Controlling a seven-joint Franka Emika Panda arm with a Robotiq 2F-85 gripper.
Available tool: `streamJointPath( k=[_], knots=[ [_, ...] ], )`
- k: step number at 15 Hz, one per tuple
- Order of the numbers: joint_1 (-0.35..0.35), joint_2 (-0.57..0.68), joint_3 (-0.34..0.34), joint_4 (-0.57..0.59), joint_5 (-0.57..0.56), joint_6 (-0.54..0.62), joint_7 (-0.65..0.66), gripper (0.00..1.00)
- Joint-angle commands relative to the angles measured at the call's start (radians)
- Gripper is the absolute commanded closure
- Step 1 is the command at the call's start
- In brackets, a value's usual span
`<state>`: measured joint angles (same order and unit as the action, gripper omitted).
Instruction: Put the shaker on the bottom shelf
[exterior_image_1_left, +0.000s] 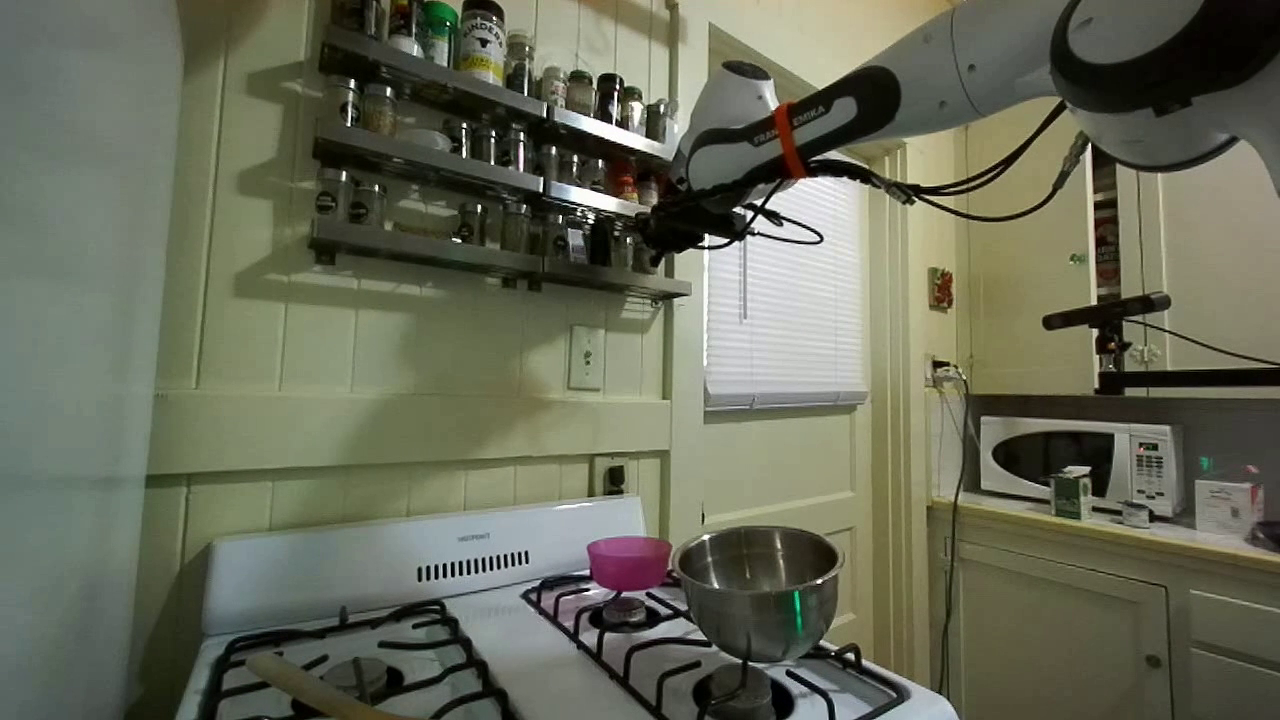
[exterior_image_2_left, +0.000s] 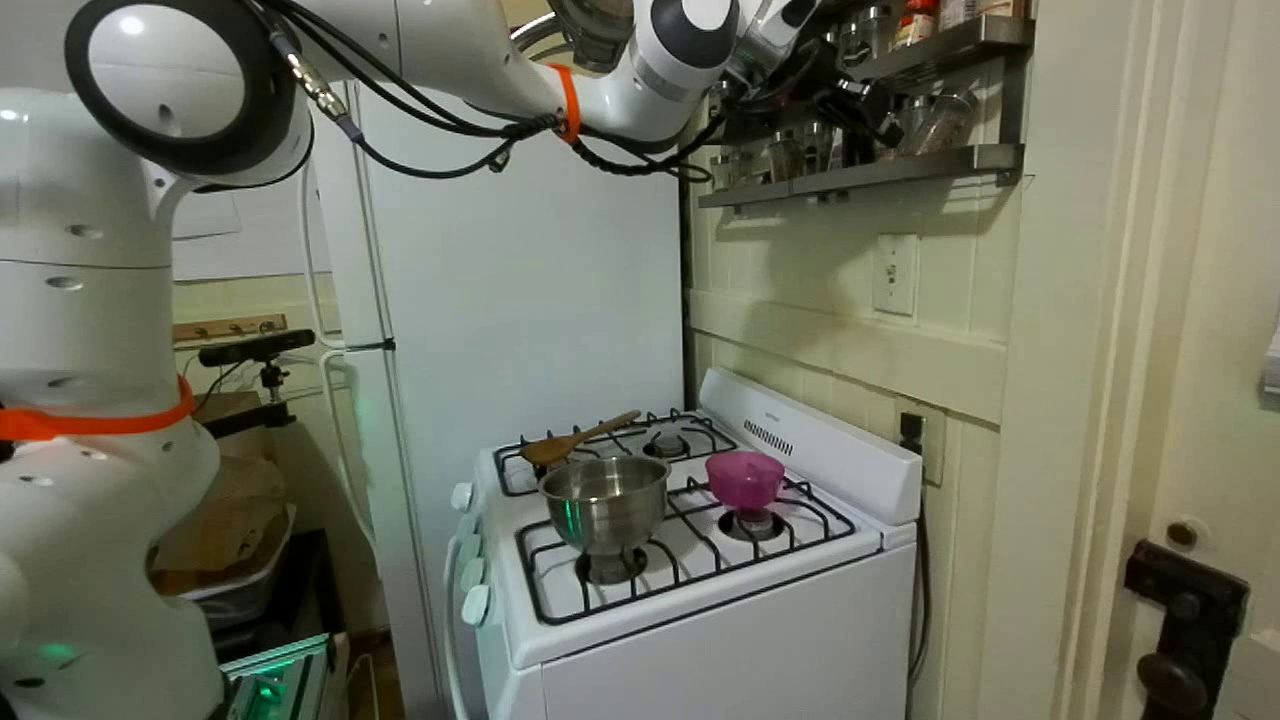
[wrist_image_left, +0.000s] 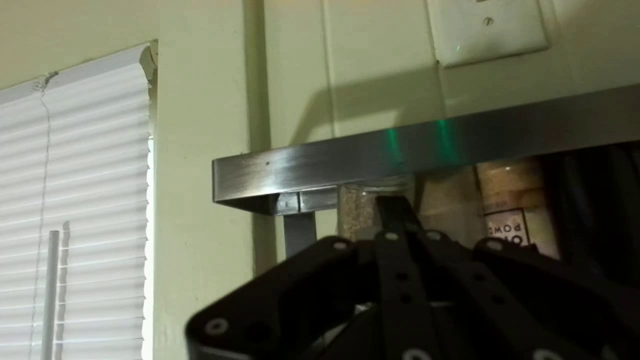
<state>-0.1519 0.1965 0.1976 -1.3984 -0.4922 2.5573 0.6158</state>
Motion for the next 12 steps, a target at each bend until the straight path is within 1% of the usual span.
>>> streamJointPath(
  k=[1, 2, 5, 6, 7, 8, 9, 10, 12],
  knots=[
    [0.004, -0.030, -0.018, -0.029, -0.057, 0.044, 0.059, 0.68],
    [0.002, -0.033, -0.020, -0.027, -0.064, 0.046, 0.065, 0.60],
    [-0.002, -0.031, -0.033, -0.023, -0.097, 0.058, 0.085, 0.53],
    [-0.003, -0.028, -0.038, -0.020, -0.106, 0.062, 0.085, 0.56],
    [-0.007, -0.023, -0.039, -0.017, -0.102, 0.073, 0.073, 0.64],
    [-0.008, -0.016, -0.045, -0.013, -0.106, 0.080, 0.073, 0.65],
    [-0.009, -0.012, -0.050, -0.011, -0.105, 0.091, 0.073, 0.71],
    [-0.011, -0.005, -0.055, -0.008, -0.105, 0.104, 0.068, 0.65],
    [-0.016, 0.010, -0.056, -0.004, -0.093, 0.142, 0.047, 0.63]
  ],
)
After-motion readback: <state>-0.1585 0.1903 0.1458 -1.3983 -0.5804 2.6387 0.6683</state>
